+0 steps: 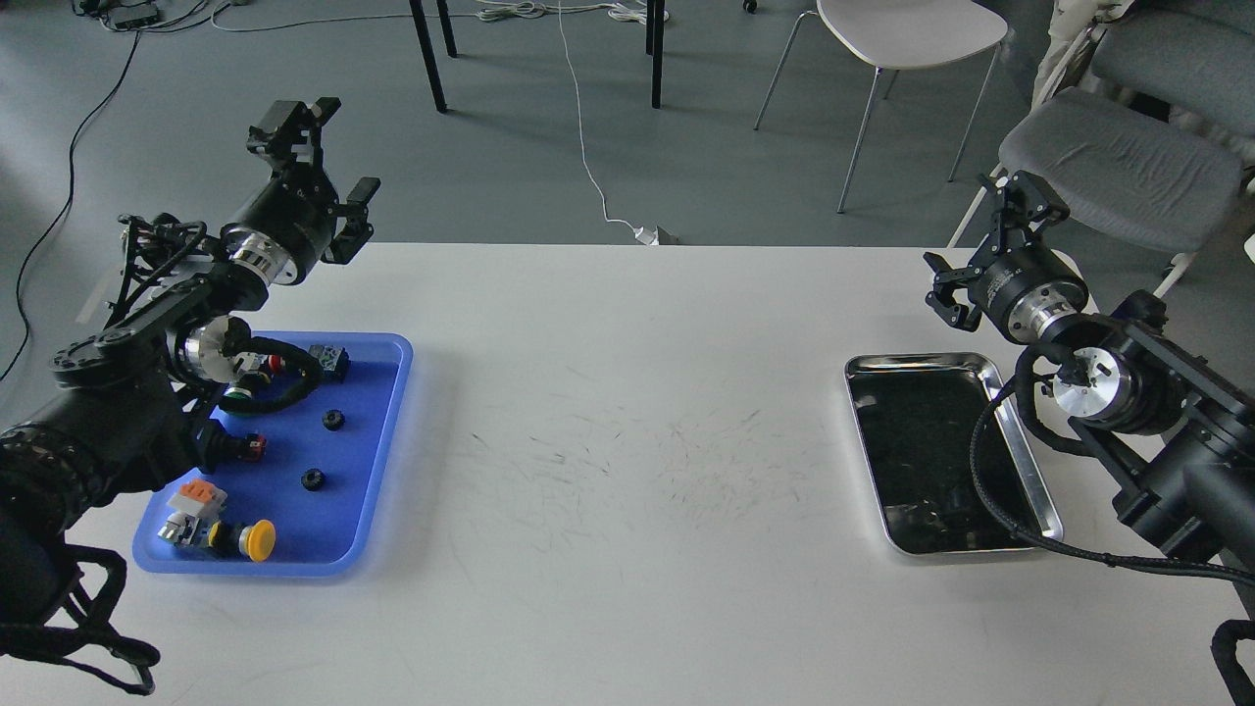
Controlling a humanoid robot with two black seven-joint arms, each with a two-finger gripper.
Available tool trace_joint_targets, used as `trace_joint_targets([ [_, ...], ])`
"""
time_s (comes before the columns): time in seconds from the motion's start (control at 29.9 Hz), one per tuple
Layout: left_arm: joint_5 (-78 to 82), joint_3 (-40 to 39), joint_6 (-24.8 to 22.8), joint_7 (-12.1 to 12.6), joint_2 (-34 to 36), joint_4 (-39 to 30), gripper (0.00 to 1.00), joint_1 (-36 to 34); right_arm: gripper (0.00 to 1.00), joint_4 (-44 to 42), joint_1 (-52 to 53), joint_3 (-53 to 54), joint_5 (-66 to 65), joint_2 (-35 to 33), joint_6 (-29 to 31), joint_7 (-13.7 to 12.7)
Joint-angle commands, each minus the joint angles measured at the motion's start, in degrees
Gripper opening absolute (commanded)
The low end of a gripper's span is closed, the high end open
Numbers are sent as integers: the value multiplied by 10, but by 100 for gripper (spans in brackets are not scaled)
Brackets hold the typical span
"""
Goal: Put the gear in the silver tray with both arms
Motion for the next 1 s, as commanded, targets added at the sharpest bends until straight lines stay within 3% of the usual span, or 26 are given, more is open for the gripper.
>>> trace_joint_targets([
  [0.0,0,0,0,0,2,0,99,0,99,-1,-1,0,-1,0,0,0],
  [0.97,1,1,1,0,3,0,99,2,99,0,-7,0,-1,0,0,2],
])
